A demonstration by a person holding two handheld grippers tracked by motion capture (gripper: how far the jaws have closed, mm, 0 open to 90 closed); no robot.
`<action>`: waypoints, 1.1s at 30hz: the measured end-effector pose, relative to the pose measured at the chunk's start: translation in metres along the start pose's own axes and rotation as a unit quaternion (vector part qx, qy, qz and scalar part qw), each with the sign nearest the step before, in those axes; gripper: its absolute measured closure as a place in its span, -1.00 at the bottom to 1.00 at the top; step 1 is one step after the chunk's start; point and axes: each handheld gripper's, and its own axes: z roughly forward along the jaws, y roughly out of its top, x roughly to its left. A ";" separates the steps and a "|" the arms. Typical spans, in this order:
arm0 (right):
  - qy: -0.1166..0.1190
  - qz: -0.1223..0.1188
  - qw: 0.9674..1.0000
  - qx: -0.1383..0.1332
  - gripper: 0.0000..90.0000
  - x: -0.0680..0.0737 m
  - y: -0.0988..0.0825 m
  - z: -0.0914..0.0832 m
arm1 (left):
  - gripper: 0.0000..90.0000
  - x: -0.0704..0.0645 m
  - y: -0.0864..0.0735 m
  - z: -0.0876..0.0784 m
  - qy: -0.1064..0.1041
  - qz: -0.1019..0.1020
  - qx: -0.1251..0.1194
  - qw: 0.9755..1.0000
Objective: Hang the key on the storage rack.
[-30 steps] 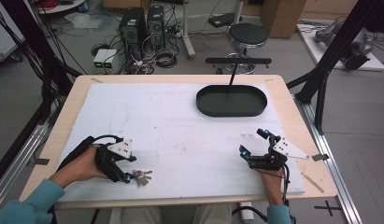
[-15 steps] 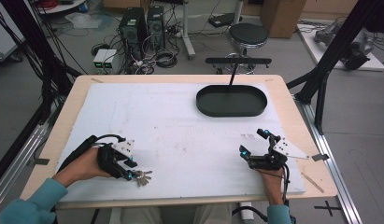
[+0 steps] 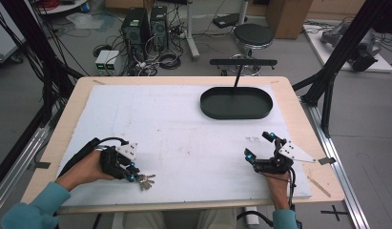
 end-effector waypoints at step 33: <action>-0.001 -0.002 1.000 -0.001 -0.99 0.000 0.000 0.000 | 0.96 -0.001 -0.002 0.002 -0.005 -0.006 -0.004 1.000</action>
